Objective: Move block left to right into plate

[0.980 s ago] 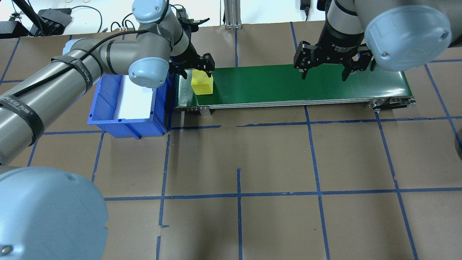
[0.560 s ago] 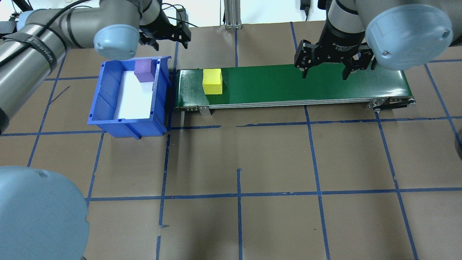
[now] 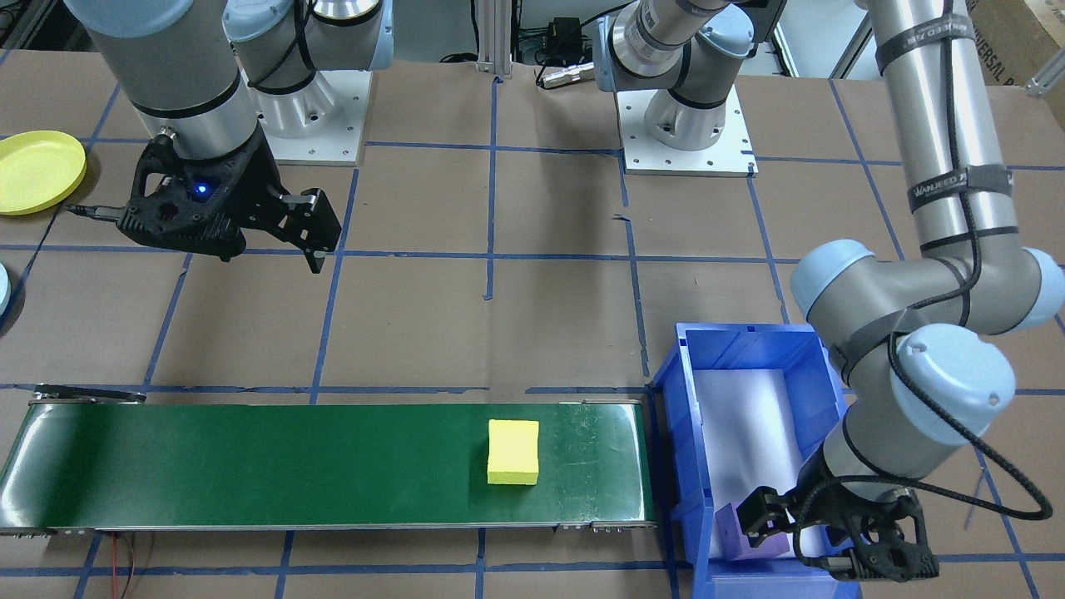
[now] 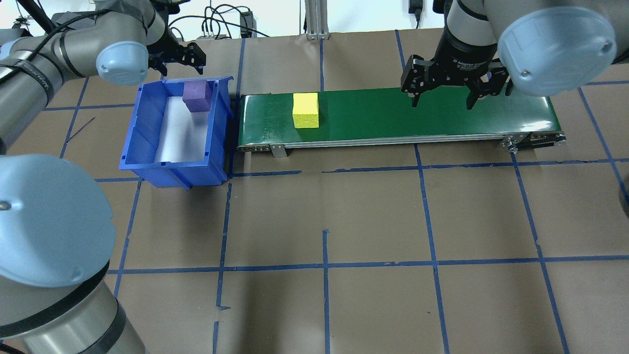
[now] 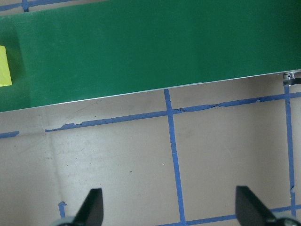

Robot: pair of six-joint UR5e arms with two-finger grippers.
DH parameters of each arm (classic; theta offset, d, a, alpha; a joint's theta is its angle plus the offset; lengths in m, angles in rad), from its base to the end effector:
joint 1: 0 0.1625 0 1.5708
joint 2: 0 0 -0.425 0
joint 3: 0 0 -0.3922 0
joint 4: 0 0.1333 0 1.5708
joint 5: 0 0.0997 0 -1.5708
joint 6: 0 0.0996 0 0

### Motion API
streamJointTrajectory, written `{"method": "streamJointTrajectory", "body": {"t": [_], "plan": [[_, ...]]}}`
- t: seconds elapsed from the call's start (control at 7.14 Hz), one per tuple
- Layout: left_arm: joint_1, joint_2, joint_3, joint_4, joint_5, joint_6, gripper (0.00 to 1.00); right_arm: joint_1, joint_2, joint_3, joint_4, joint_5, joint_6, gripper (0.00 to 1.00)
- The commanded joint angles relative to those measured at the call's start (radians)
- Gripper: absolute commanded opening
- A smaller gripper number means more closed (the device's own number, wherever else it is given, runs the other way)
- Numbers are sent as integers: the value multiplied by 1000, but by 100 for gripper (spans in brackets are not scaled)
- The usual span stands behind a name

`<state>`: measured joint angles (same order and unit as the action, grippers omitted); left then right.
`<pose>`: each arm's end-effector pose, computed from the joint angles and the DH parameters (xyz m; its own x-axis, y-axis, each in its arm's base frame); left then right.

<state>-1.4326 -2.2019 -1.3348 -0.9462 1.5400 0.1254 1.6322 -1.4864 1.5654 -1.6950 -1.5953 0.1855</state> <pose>-0.0342 -0.7443 0.2804 -1.0000 -0.0091 0.0013 -0.0092 0.9733 -0.2294 0.1632 -0.5219 0.4601 -0.9921 0.1247 0.0157 0.1238 0.9911 -0.0489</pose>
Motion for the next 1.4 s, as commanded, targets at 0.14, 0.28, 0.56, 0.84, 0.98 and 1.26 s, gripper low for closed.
{"method": "streamJointTrajectory", "body": {"t": [0.14, 0.28, 0.56, 0.84, 0.98, 1.26], "plan": [[1, -36, -26, 23, -6, -88, 98, 0, 0, 2, 5, -2, 2, 100], [1, -36, -27, 26, -23, -96, 98, 0, 0, 2, 3, -2, 2, 100], [1, -36, -76, 38, -38, -72, 94, 0, 0, 1, 3, -2, 2, 100], [1, -10, -86, 35, 11, -41, 37, 0, 0, 1, 5, -2, 2, 100], [1, 17, -84, 3, 14, -17, 17, 0, 0, 2, 5, -2, 2, 100], [-3, 131, -72, -146, 49, 5, 5, 0, 0, 1, 5, -2, 2, 100]]}}
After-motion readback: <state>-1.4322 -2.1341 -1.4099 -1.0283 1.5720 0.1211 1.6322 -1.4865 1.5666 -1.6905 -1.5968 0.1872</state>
